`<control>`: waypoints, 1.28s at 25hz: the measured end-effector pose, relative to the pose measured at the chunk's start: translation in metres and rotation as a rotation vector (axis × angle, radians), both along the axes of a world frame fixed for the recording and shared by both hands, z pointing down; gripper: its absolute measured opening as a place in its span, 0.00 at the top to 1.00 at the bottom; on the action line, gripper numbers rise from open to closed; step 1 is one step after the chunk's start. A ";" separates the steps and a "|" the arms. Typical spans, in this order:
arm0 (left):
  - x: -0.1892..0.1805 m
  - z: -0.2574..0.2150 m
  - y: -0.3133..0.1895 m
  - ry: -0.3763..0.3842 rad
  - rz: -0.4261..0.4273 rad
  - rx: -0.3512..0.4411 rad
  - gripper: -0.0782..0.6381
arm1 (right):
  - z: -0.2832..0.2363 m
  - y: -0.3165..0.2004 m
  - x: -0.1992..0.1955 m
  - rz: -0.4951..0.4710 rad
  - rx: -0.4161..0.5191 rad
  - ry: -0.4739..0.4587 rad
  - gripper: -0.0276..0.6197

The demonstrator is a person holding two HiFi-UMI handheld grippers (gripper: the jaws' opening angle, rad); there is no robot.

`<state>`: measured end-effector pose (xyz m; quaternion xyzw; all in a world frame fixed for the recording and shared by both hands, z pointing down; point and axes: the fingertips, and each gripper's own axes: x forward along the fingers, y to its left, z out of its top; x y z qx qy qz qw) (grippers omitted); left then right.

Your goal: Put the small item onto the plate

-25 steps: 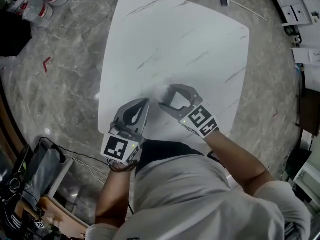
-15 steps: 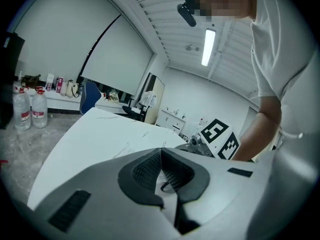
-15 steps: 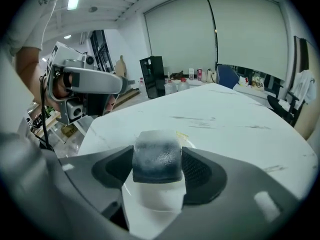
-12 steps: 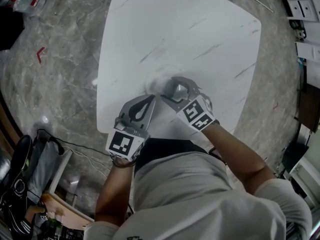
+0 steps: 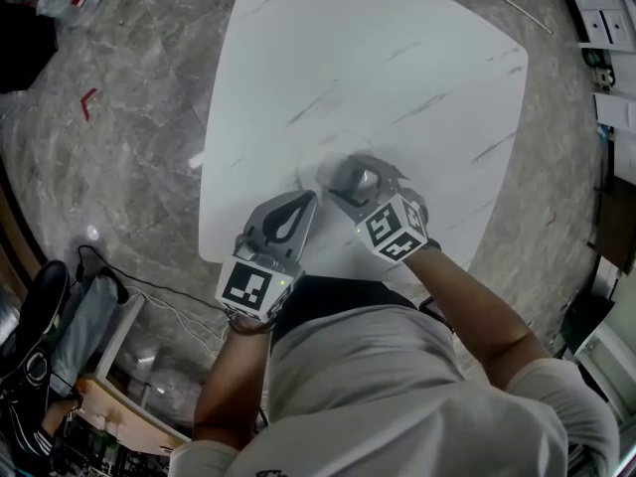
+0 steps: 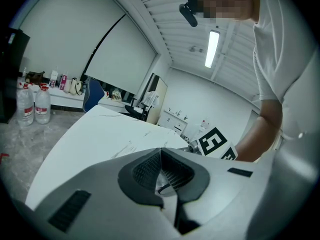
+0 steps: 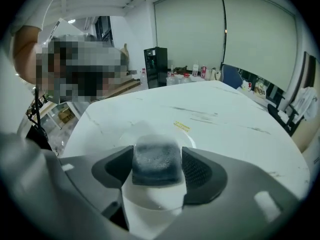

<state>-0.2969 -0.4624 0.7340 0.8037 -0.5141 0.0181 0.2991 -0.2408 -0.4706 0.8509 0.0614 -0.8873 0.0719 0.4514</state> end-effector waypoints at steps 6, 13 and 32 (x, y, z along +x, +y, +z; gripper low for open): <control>0.002 -0.013 0.006 -0.002 -0.006 0.013 0.88 | -0.021 0.000 -0.004 0.000 0.036 -0.033 0.52; 0.017 -0.059 0.015 -0.041 -0.015 0.084 0.88 | -0.083 0.002 0.001 0.013 0.117 -0.126 0.60; 0.114 -0.295 0.089 -0.109 -0.094 0.323 0.88 | -0.388 0.060 0.103 0.103 0.404 -0.562 0.93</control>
